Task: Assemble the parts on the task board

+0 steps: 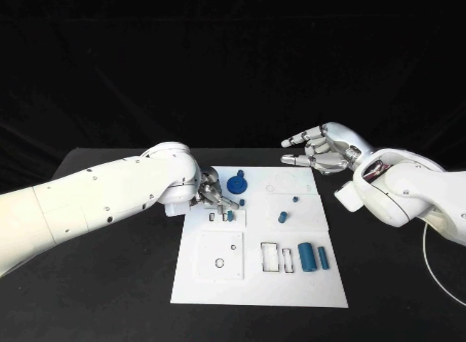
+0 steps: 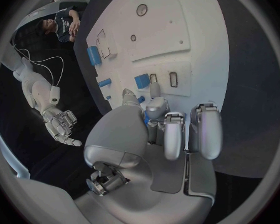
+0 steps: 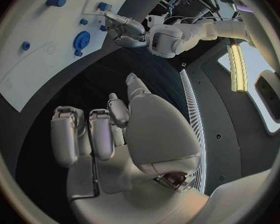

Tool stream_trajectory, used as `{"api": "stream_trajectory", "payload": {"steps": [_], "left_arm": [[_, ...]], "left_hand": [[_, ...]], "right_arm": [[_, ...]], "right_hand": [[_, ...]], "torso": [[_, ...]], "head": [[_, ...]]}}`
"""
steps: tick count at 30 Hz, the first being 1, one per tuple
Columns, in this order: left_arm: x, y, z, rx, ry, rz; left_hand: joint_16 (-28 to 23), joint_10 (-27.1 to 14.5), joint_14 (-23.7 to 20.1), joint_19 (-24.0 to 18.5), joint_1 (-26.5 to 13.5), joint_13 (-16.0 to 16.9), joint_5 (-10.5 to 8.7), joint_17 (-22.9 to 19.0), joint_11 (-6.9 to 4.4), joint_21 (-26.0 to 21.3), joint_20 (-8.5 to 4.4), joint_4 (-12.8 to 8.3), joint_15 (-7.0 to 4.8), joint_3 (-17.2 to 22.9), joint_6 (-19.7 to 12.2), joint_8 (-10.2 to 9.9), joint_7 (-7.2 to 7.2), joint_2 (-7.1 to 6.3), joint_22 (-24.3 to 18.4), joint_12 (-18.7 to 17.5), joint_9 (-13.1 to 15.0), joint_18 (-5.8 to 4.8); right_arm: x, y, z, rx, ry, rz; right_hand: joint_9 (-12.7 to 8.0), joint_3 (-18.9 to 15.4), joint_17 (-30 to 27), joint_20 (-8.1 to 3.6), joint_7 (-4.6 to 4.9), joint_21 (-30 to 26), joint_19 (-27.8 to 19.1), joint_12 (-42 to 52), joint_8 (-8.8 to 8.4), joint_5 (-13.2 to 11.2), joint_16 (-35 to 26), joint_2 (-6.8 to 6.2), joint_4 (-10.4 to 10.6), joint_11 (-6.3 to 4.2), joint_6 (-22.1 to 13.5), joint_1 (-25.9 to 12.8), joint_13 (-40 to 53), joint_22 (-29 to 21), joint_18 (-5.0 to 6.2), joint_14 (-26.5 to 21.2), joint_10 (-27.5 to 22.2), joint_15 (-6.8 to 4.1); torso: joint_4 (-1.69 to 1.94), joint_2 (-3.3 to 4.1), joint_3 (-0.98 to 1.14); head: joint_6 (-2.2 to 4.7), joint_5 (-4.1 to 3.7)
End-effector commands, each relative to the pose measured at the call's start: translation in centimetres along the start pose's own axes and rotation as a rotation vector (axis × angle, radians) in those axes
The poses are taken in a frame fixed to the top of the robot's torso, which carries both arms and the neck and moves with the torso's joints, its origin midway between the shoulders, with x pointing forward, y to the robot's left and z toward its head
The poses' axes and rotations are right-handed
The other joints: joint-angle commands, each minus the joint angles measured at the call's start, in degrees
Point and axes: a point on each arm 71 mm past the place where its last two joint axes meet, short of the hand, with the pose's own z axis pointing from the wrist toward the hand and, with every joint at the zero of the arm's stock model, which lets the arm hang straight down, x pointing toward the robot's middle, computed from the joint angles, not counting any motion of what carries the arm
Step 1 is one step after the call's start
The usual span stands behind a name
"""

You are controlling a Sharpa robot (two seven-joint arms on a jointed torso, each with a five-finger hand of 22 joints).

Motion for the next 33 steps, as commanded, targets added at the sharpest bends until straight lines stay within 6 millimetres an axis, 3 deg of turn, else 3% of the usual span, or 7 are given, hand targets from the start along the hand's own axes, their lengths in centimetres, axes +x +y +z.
{"api": "stream_trajectory", "payload": {"steps": [1, 19, 33], "left_arm": [[0.1, -0.2, 0.1, -0.019, 0.024, 0.05], [0.3, -1.2, 0.6, -0.018, 0.048, 0.074], [0.5, -1.7, 0.6, -0.012, 0.052, 0.08]], "left_hand": [[0.17, 0.11, 6.14, 3.08, 0.23, 0.24, -0.12, 15.07, -0.07, 0.35, -0.31, -0.03, -0.43, -0.27, -0.74, 0.63, -0.07, 0.42, 4.71, 0.3, 0.62, -1.07], [0.17, 0.41, 6.14, 3.29, 1.98, 1.2, 0.03, 15.07, -0.17, 1.01, -0.26, -0.62, -0.45, 0.81, -2.14, 3.22, -0.22, 1.33, 5.82, 1.16, 3.83, -1.24], [0.17, 0.45, 6.14, 3.32, 2.64, 1.35, 0.04, 15.07, -0.2, 1.14, -0.26, -0.89, -0.47, 1.42, -2.58, 3.9, -0.25, 1.44, 6.07, 1.26, 4.81, -1.27]], "right_arm": [[0.2, 0.0, 0.1, 0.006, 0.025, 0.002], [0.4, -0.2, 0.4, 0.016, 0.036, 0.0], [0.6, -0.2, 0.6, 0.019, 0.047, 0.0]], "right_hand": [[0.07, -0.07, 3.02, -0.14, 0.15, -0.37, -0.34, -0.16, 0.39, 0.15, -0.26, 0.41, -0.39, -0.11, 0.4, 0.36, -0.05, 1.48, 0.99, 2.99, -0.41, -0.37], [0.07, -0.19, 2.74, -0.18, 0.12, -0.55, -0.49, -0.13, 0.44, 0.47, -0.48, 0.45, -0.44, -0.14, 0.51, 0.23, -0.09, 1.2, 1.05, 2.93, -0.35, -0.41], [0.08, -0.23, 2.72, -0.2, 0.12, -0.57, -0.49, -0.11, 0.47, 0.53, -0.51, 0.48, -0.43, -0.14, 0.55, 0.16, -0.09, 1.18, 1.05, 2.93, -0.32, -0.42]], "torso": [[0.02, -0.01, 0.01], [0.05, 0.01, 0.02], [0.12, 0.06, 0.0]], "head": [[-0.17, -0.09], [-0.74, -0.23], [-1.12, -0.32]]}}
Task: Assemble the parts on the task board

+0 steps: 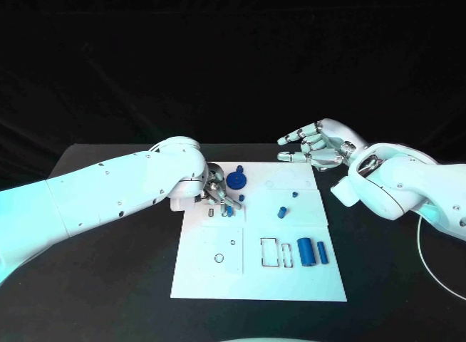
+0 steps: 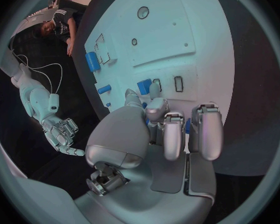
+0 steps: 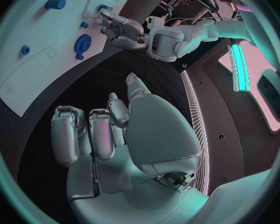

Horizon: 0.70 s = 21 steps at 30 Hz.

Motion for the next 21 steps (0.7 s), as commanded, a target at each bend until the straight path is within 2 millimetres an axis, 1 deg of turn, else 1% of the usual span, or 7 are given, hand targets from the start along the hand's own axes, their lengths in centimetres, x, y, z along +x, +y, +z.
{"api": "stream_trajectory", "payload": {"steps": [1, 8, 11, 18, 20, 21], "left_arm": [[0.06, -0.24, -0.03, 0.0, 0.012, 0.018], [0.11, -0.4, 0.06, 0.0, 0.017, 0.023], [0.13, -0.42, 0.14, -0.002, 0.02, 0.024], [0.17, -0.44, 0.24, -0.004, 0.023, 0.025], [0.17, -0.45, 0.25, -0.004, 0.024, 0.025], [0.18, -0.46, 0.26, -0.004, 0.024, 0.025]], "left_hand": [[0.17, 0.24, 5.94, 3.34, 0.92, 0.07, 0.04, 15.09, -0.01, 0.27, -0.26, -0.08, -0.28, 0.6, -0.46, 0.36, -0.06, -0.02, 6.15, 0.26, 0.37, -0.41], [0.17, 0.21, 5.94, 3.34, 3.13, 0.18, 0.06, 15.09, -0.05, 0.38, -0.28, -1.44, -0.31, 2.64, -1.3, 1.18, -0.07, 0.14, 6.4, 0.28, 1.83, -0.44], [0.17, 0.26, 5.94, 3.37, 3.64, 0.29, 0.06, 15.09, -0.05, 0.46, -0.28, -1.81, -0.31, 3.28, -1.52, 1.33, -0.06, 0.12, 6.55, 0.35, 2.18, -0.47], [0.17, 0.32, 5.94, 3.41, 4.09, 0.41, 0.06, 15.09, -0.05, 0.57, -0.28, -2.19, -0.3, 3.86, -1.7, 1.44, -0.06, -0.06, 6.75, 0.43, 2.52, -0.5], [0.17, 0.32, 5.94, 3.41, 4.43, 0.41, 0.07, 15.09, -0.07, 0.57, -0.28, -2.43, -0.31, 4.27, -1.75, 1.49, -0.08, 0.04, 6.76, 0.42, 2.66, -0.5], [0.17, 0.34, 5.94, 3.4, 5.18, 0.47, 0.08, 15.09, -0.13, 0.58, -0.29, -2.9, -0.36, 4.93, -1.84, 1.51, -0.17, 0.3, 6.79, 0.45, 2.79, -0.5]], "right_arm": [[0.22, 0.02, 0.08, 0.001, 0.022, -0.002], [0.36, 0.01, 0.19, 0.002, 0.029, -0.002], [0.4, 0.01, 0.22, 0.002, 0.032, -0.001], [0.54, 0.11, 0.26, -0.004, 0.038, -0.001], [0.58, 0.14, 0.27, -0.006, 0.039, -0.001], [0.6, 0.16, 0.27, -0.007, 0.04, -0.001]], "right_hand": [[0.07, -0.07, 2.69, 0.01, -0.09, -0.33, -0.29, -0.11, 0.24, 0.3, -0.29, 0.48, -0.27, -0.15, 0.35, 0.16, -0.05, 1.2, 1.05, 2.93, -0.33, -0.42], [0.07, -0.07, 2.69, 0.01, -0.09, -0.33, -0.29, -0.11, 0.24, 0.3, -0.29, 0.48, -0.27, -0.15, 0.35, 0.16, -0.05, 1.2, 1.05, 2.93, -0.33, -0.42], [0.08, -0.13, 2.66, -0.02, -0.11, -0.39, -0.33, -0.12, 0.28, 0.39, -0.32, 0.57, -0.25, -0.17, 0.43, 0.04, -0.1, 1.11, 1.07, 2.93, -0.32, -0.44], [0.08, -0.12, 2.63, -0.03, -0.12, -0.43, -0.36, -0.06, 0.3, 0.46, -0.35, 0.65, -0.25, -0.18, 0.46, 0.03, -0.07, 1.04, 1.08, 2.93, -0.27, -0.45], [0.08, -0.12, 2.63, -0.03, -0.12, -0.43, -0.36, -0.06, 0.3, 0.46, -0.35, 0.65, -0.25, -0.18, 0.46, 0.03, -0.07, 1.04, 1.08, 2.93, -0.27, -0.45], [0.08, -0.12, 2.63, -0.03, -0.12, -0.43, -0.36, -0.06, 0.3, 0.46, -0.35, 0.65, -0.25, -0.18, 0.46, 0.03, -0.07, 1.04, 1.08, 2.93, -0.27, -0.45]], "torso": [[0.05, 0.01, -0.03], [0.03, 0.04, -0.02], [-0.03, 0.06, -0.05], [0.02, 0.04, -0.01], [0.07, 0.02, 0.01], [0.08, 0.03, 0.01]], "head": [[-0.13, -0.02], [-0.36, -0.04], [-0.47, -0.02], [-0.68, -0.16], [-0.73, -0.14], [-0.77, -0.15]]}}
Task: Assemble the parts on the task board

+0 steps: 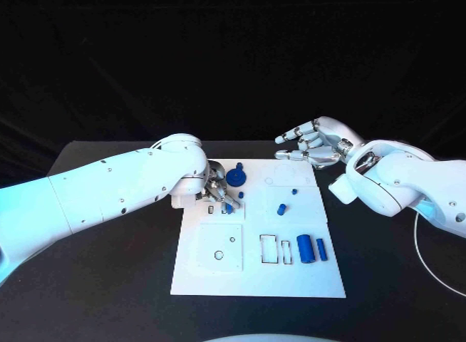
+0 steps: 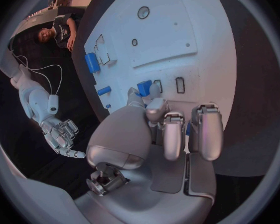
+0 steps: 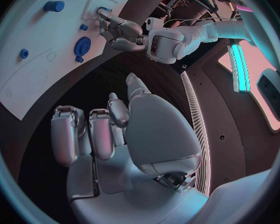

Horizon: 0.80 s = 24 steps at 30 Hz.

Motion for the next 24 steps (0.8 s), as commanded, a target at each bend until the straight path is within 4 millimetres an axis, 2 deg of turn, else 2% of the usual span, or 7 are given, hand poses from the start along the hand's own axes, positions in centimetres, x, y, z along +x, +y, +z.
{"api": "stream_trajectory", "payload": {"steps": [1, 8, 14, 18, 21, 22, 24], "left_arm": [[0.07, -0.12, 0.0, -0.001, 0.014, 0.015], [0.1, -0.04, -0.03, 0.0, 0.016, 0.008], [0.14, 0.16, -0.18, 0.009, 0.016, -0.022], [0.15, 0.3, -0.33, 0.017, 0.009, -0.048], [0.12, 0.49, -0.48, 0.022, -0.003, -0.069], [0.11, 0.56, -0.53, 0.023, -0.007, -0.076], [0.07, 0.77, -0.67, 0.026, -0.019, -0.095]], "left_hand": [[0.17, 0.33, 5.94, 3.41, 1.52, 0.09, 0.08, 15.1, -0.16, 0.33, -0.31, -0.6, -0.38, 1.11, -0.5, 0.32, -0.02, 0.14, 6.83, 0.18, 0.22, -0.52], [0.17, -0.17, 5.94, 3.33, 7.41, -0.26, 0.26, 15.1, -0.61, 0.27, -0.62, -4.45, -0.76, 6.27, -1.65, -0.61, -0.47, 1.56, 6.83, -0.49, 0.45, -0.48], [0.17, -1.47, 5.94, 3.17, 13.61, -1.62, 5.8, 15.1, -0.25, 0.08, -0.68, -9.35, -0.58, 14.18, -3.21, -2.88, 0.19, 0.78, 6.64, -2.65, -0.14, -0.45], [0.17, -1.37, 5.94, 3.1, 10.37, -2.69, 6.07, 15.1, 0.4, -0.01, -0.02, -9.82, -0.13, 25.63, -2.7, -3.8, 0.55, -3.97, 6.68, -3.99, 0.32, -0.42], [0.17, -0.88, 5.94, 3.15, 4.87, -2.89, 5.78, 15.1, 0.18, 0.01, 0.07, -9.92, 0.19, 39.61, -2.24, -3.68, 1.07, -9.81, 6.92, -4.2, 1.64, -0.41], [0.17, -0.43, 5.94, 3.2, 0.47, -2.83, 5.46, 15.1, 0.42, 0.03, -0.41, -10.05, 0.74, 49.02, -2.05, -3.13, 1.31, -13.45, 7.08, -4.05, 2.92, -0.33], [0.17, -0.25, 5.94, 3.24, -0.77, -2.83, 5.32, 15.1, 0.33, 0.05, 0.07, -10.72, 0.18, 51.93, -2.05, -2.7, 1.03, -14.51, 7.19, -3.99, 3.64, -0.45]], "right_arm": [[0.25, 0.13, 0.03, -0.009, 0.021, -0.003], [0.34, 0.16, 0.06, -0.01, 0.024, -0.003], [0.38, 0.14, 0.09, -0.01, 0.026, -0.003], [0.41, 0.11, 0.12, -0.01, 0.028, -0.003], [0.46, 0.11, 0.16, -0.01, 0.029, -0.003], [0.46, 0.1, 0.17, -0.01, 0.029, -0.003], [0.47, 0.08, 0.19, -0.01, 0.029, -0.002]], "right_hand": [[0.08, -0.12, 2.64, -0.03, -0.12, -0.2, -0.37, -0.06, 0.3, 0.12, -0.35, 0.65, -0.26, -0.18, 0.46, 0.03, -0.02, 1.06, 1.09, 2.93, -0.27, -0.45], [0.08, -0.1, 2.64, -0.04, -0.12, -0.21, -0.36, 0.05, 0.31, 0.18, -0.36, 0.73, -0.28, -0.19, 0.48, 0.06, 0.07, 1.05, 1.09, 2.93, -0.19, -0.46], [0.08, -0.08, 2.68, -0.05, -0.13, -0.23, -0.37, 0.2, 0.32, 0.25, -0.35, 0.8, -0.31, -0.21, 0.5, 0.09, 0.2, 1.03, 1.09, 2.95, -0.08, -0.47], [0.08, -0.07, 2.64, -0.05, -0.13, -0.24, -0.37, 0.29, 0.32, 0.29, -0.38, 0.84, -0.33, -0.21, 0.51, 0.11, 0.28, 1.02, 1.09, 2.94, -0.02, -0.48], [0.08, -0.07, 2.64, -0.05, -0.13, -0.24, -0.37, 0.29, 0.32, 0.29, -0.38, 0.84, -0.33, -0.21, 0.51, 0.11, 0.28, 1.02, 1.09, 2.94, -0.02, -0.48], [0.08, -0.06, 2.64, -0.06, -0.14, -0.27, -0.4, 0.29, 0.33, 0.31, -0.38, 0.85, -0.34, -0.21, 0.51, 0.11, 0.27, 0.96, 1.1, 2.94, -0.01, -0.48], [0.08, -0.06, 2.65, -0.06, -0.14, -0.28, -0.42, 0.29, 0.33, 0.31, -0.38, 0.86, -0.34, -0.22, 0.51, 0.11, 0.27, 0.94, 1.11, 2.94, -0.01, -0.48]], "torso": [[0.07, -0.02, 0.03], [0.01, -0.03, 0.07], [-0.04, 0.01, 0.05], [0.06, 0.04, 0.07], [0.04, 0.01, 0.12], [0.04, 0.01, 0.12], [0.09, 0.0, 0.12]], "head": [[-0.09, -0.02], [-0.26, 0.0], [-0.39, -0.06], [-0.47, -0.17], [-0.58, -0.05], [-0.59, -0.05], [-0.69, -0.11]]}}
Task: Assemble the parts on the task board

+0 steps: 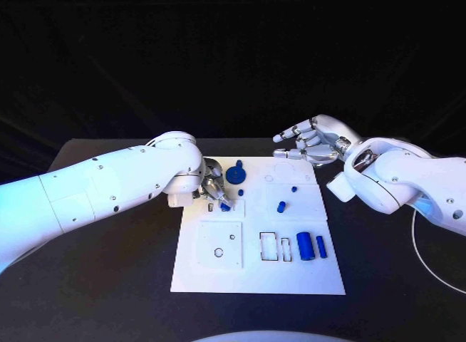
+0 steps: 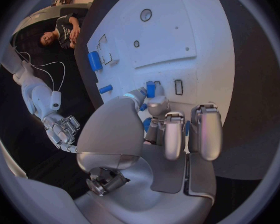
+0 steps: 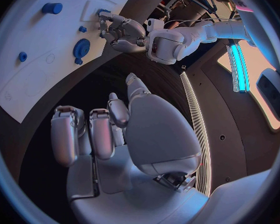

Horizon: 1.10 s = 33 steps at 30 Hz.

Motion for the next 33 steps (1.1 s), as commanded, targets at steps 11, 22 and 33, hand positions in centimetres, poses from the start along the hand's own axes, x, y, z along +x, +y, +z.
{"api": "stream_trajectory", "payload": {"steps": [11, 22, 33], "left_arm": [[-0.1, 1.2, -0.9, 0.026, -0.122, -0.156], [1.4, 2.0, -0.1, 0.006, -0.167, -0.138], [2.5, 2.5, 0.3, -0.008, -0.138, -0.095]], "left_hand": [[0.17, 1.21, 6.02, 3.25, -4.01, 0.73, -0.06, 15.06, -0.28, 0.49, 0.35, -11.39, -0.59, 16.45, 0.06, 1.46, -0.45, -2.31, 7.99, 0.9, 2.12, -0.61], [0.17, 1.3, 6.02, 3.48, -4.99, 0.32, 0.55, 15.06, -0.42, 0.82, 0.23, -11.76, -0.71, 17.63, 0.03, 2.0, -0.58, -2.61, 8.52, 0.67, 2.82, -0.72], [0.17, 1.38, 6.02, 3.48, -6.87, 0.04, 5.6, 15.06, -0.6, 0.77, 0.04, -12.14, -0.9, 18.99, -0.17, 3.28, -0.8, -3.59, 8.53, 0.59, 4.05, -0.71]], "right_arm": [[0.2, -0.1, 0.1, -0.007, 0.018, 0.001], [0.2, -0.2, 0.1, -0.007, 0.02, 0.003], [0.3, -0.2, 0.1, -0.004, 0.033, 0.006]], "right_hand": [[0.09, -0.08, 2.57, -0.07, 0.04, -0.36, -0.48, 0.29, 0.33, 0.37, -0.45, 0.64, -0.31, -0.21, 0.34, -0.28, 0.03, 0.79, 1.13, 3.14, -0.02, -0.28], [0.08, -0.2, 2.55, -0.08, 0.05, -0.46, -0.56, 0.27, 0.32, 0.41, -0.48, 0.69, -0.21, -0.2, 0.34, -0.53, -0.02, 0.64, 1.16, 3.15, -0.04, -0.28], [0.07, -0.28, 2.5, -0.09, 0.05, -0.5, -0.59, 0.25, 0.32, 0.42, -0.52, 0.7, -0.16, -0.2, 0.33, -0.68, -0.06, 0.57, 1.18, 3.14, -0.07, -0.28]], "torso": [[0.16, -0.03, 0.05], [0.1, 0.0, -0.06], [-0.04, 0.03, 0.01]], "head": [[-0.33, 0.0], [-0.46, 0.33], [-0.64, 0.45]]}}
